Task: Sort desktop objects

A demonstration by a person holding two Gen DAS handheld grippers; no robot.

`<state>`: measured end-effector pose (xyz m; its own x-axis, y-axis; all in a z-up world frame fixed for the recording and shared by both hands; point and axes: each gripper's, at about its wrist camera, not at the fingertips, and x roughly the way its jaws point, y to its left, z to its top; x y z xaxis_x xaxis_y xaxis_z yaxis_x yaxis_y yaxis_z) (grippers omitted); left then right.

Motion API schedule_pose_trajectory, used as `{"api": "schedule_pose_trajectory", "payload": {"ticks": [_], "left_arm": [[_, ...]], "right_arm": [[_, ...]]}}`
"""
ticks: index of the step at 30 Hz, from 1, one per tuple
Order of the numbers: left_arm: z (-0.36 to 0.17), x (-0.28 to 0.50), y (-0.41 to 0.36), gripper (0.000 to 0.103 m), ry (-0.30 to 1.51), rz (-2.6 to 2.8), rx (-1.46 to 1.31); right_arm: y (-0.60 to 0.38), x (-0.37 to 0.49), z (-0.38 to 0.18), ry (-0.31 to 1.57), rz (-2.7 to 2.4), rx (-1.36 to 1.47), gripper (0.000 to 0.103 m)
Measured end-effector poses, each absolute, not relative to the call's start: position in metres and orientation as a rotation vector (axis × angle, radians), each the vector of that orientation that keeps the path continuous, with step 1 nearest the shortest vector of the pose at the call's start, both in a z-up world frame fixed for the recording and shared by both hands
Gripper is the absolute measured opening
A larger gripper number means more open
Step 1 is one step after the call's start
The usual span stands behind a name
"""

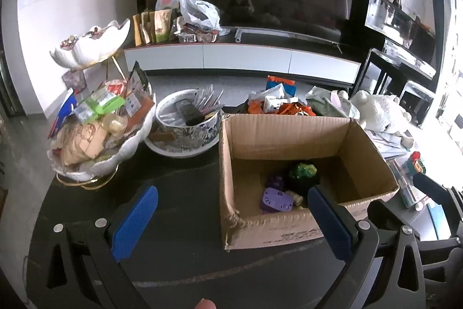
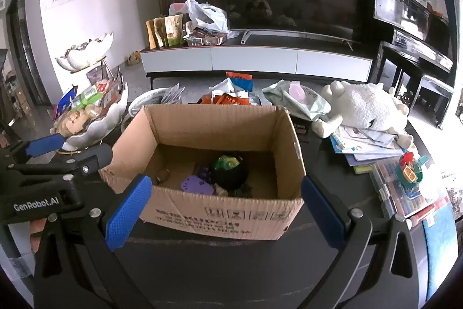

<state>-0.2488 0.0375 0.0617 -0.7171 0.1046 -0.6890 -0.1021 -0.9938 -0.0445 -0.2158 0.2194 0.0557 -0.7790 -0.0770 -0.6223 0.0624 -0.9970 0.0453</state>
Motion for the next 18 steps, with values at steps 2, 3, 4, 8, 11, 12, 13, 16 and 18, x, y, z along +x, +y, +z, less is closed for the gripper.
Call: {"api": "schedule_pose_trajectory", "payload": {"ticks": [2, 3, 4, 8, 11, 12, 13, 16, 18], "left_arm": [[0.062, -0.244, 0.037, 0.102, 0.001, 2.812, -1.127], [0.062, -0.243, 0.038, 0.102, 0.012, 2.812, -1.129], [0.062, -0.241, 0.038, 0.102, 0.024, 2.810, -1.129], [0.063, -0.233, 0.043, 0.102, 0.039, 2.788, -1.118], [0.063, -0.228, 0.045, 0.102, 0.042, 2.784, -1.119], [0.063, -0.227, 0.045, 0.102, 0.039, 2.781, -1.120], [0.062, -0.226, 0.045, 0.102, 0.038, 2.780, -1.121], [0.061, -0.223, 0.046, 0.102, 0.030, 2.775, -1.124], [0.060, -0.221, 0.046, 0.102, 0.023, 2.772, -1.123]], "right_arm": [[0.217, -0.213, 0.054, -0.017, -2.891, 1.021, 0.102], [0.215, -0.212, 0.053, -0.009, -2.889, 1.025, 0.102], [0.214, -0.211, 0.052, -0.006, -2.888, 1.026, 0.102], [0.211, -0.206, 0.051, -0.004, -2.886, 1.030, 0.102], [0.211, -0.202, 0.050, -0.007, -2.886, 1.036, 0.102], [0.212, -0.201, 0.049, -0.010, -2.887, 1.036, 0.102], [0.212, -0.199, 0.049, -0.010, -2.887, 1.039, 0.102], [0.212, -0.196, 0.049, 0.002, -2.893, 1.042, 0.102], [0.212, -0.193, 0.050, 0.013, -2.900, 1.041, 0.102]]}}
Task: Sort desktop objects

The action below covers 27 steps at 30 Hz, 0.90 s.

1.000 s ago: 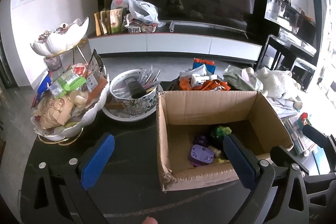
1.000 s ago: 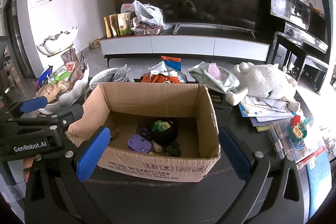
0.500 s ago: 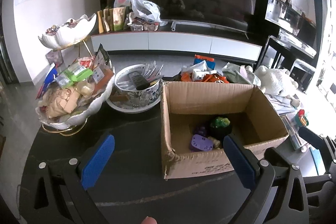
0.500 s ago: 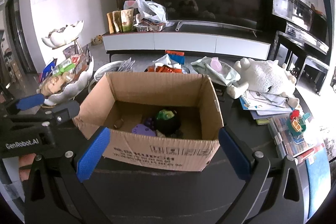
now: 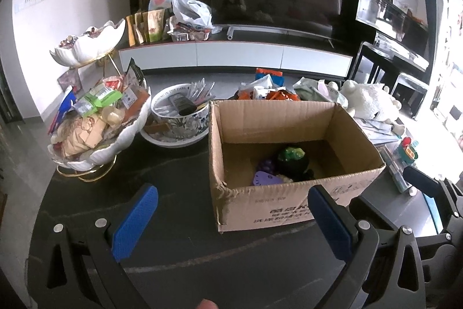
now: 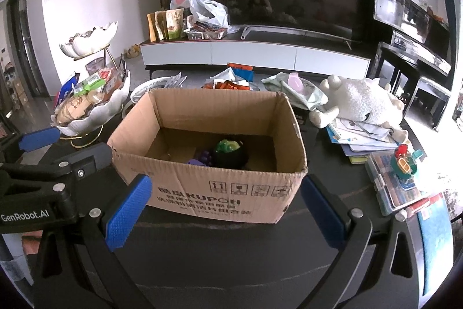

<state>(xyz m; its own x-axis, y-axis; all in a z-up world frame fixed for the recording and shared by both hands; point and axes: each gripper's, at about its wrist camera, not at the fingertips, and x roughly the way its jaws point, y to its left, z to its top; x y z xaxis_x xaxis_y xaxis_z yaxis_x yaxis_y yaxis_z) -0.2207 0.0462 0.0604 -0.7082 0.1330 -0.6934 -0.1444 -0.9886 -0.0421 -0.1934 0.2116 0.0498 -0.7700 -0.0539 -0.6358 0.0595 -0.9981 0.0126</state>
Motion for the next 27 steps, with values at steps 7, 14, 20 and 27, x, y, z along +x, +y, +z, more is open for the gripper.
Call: {"api": "schedule_pose_trajectory", "payload": {"ticks": [7, 14, 20, 27], "left_arm": [[0.060, -0.211, 0.046, 0.102, 0.004, 2.762, -1.125], [0.062, -0.199, 0.044, 0.102, 0.001, 2.762, -1.122], [0.064, -0.189, 0.044, 0.102, 0.004, 2.762, -1.118], [0.066, -0.177, 0.043, 0.102, 0.019, 2.769, -1.115]], "right_arm": [[0.213, -0.184, 0.051, 0.009, -2.906, 1.041, 0.102], [0.212, -0.172, 0.052, 0.009, -2.907, 1.038, 0.102], [0.211, -0.162, 0.054, 0.009, -2.913, 1.039, 0.102], [0.211, -0.150, 0.055, 0.007, -2.918, 1.036, 0.102]]}}
